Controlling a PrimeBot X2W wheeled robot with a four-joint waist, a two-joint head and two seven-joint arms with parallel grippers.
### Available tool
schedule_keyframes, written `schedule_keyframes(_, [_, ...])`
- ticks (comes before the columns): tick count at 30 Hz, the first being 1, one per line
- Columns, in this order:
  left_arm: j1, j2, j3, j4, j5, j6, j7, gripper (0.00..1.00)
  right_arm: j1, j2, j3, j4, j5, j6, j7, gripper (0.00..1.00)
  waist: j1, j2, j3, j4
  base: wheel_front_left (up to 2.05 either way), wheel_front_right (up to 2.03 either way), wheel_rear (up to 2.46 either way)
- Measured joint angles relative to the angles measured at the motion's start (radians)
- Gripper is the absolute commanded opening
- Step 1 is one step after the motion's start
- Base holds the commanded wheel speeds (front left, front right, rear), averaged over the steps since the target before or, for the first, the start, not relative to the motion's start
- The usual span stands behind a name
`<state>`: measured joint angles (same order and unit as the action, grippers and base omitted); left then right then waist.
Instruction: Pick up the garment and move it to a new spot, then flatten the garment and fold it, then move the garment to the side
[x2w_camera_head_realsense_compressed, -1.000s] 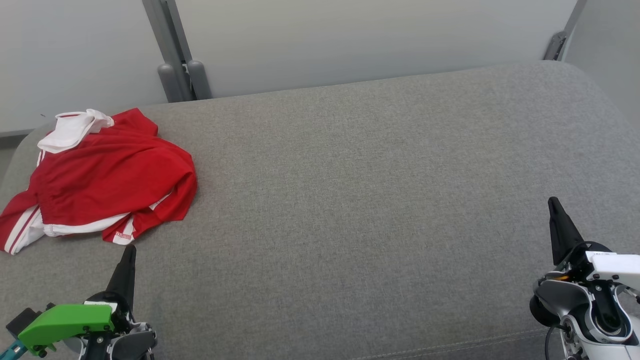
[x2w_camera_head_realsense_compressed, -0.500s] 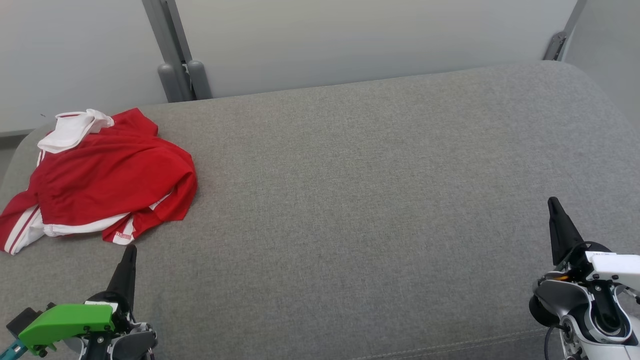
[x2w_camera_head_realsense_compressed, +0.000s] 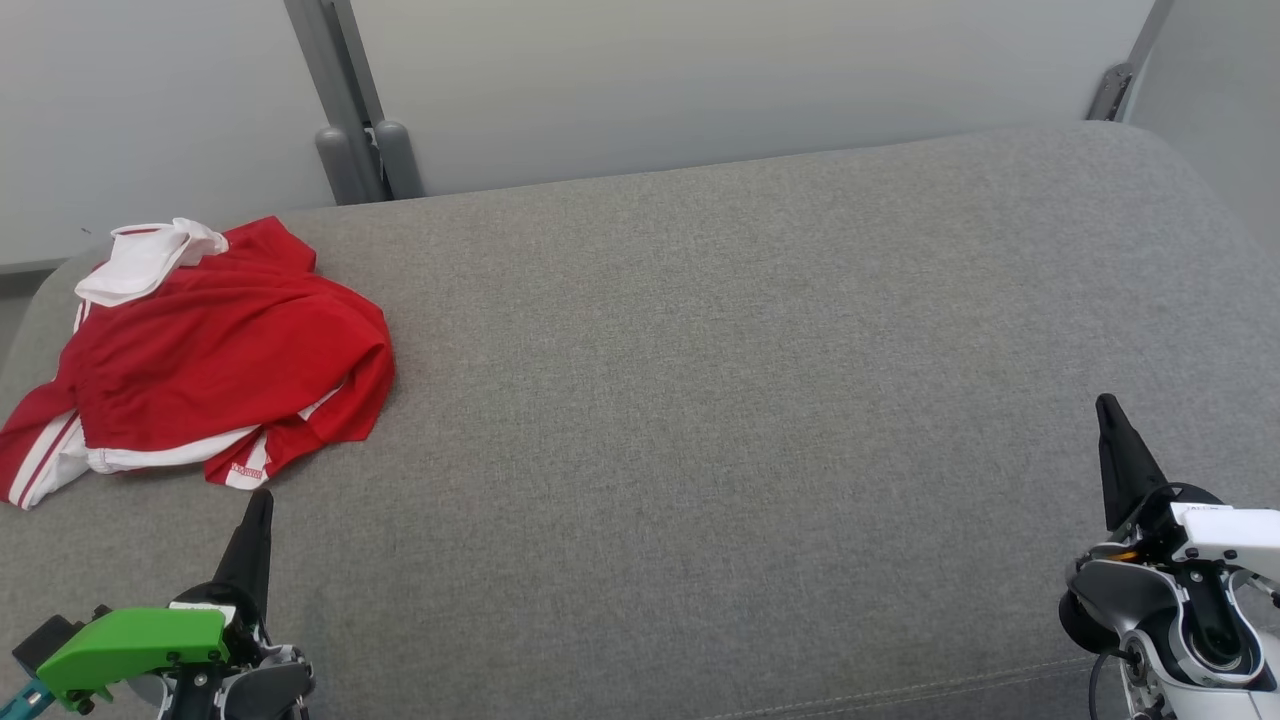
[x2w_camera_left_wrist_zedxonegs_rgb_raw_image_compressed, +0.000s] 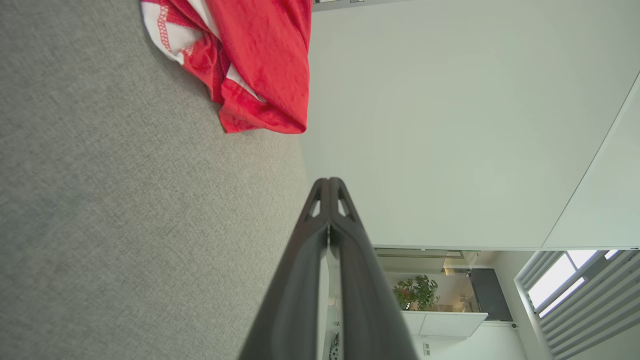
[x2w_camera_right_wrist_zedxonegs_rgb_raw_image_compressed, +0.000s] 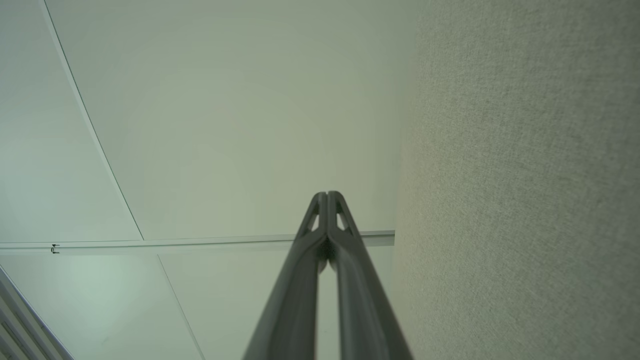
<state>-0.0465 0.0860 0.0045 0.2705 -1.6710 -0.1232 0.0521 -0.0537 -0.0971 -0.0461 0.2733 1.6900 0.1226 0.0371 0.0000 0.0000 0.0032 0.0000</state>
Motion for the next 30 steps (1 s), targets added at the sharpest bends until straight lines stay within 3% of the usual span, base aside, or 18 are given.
schedule_keyframes(11, [0.0, -0.001, 0.002, 0.0, 0.001, 0.0, 0.0, 0.0, 0.0, 0.001, -0.001, 0.0, 0.0, 0.0, 0.001, 0.0, 0.0, 0.0, 0.0, 0.0, 0.0, 0.0, 0.0])
schedule_keyframes(12, [0.0, -0.001, 0.002, 0.0, 0.001, 0.0, 0.0, 1.0, 0.0, 0.001, -0.001, 0.0, 0.0, 0.0, 0.001, 1.0, 0.0, 0.0, 0.0, 0.0, 0.0, 0.0, 0.0])
schedule_keyframes(22, [0.031, -0.017, -0.009, 0.023, 0.004, 0.001, -0.01, 1.0, 0.036, 0.02, 0.005, 0.023, -0.003, -0.001, -0.007, 1.0, 0.0, 0.0, 0.0, 0.001, 0.0, 0.0, 0.0])
schedule_keyframes(30, [0.031, -0.017, -0.025, 0.011, 0.036, 0.001, -0.031, 1.0, 0.036, 0.007, 0.021, 0.012, -0.079, -0.001, -0.037, 1.0, 0.0, 0.0, 0.0, 0.005, 0.0, 0.0, 0.0])
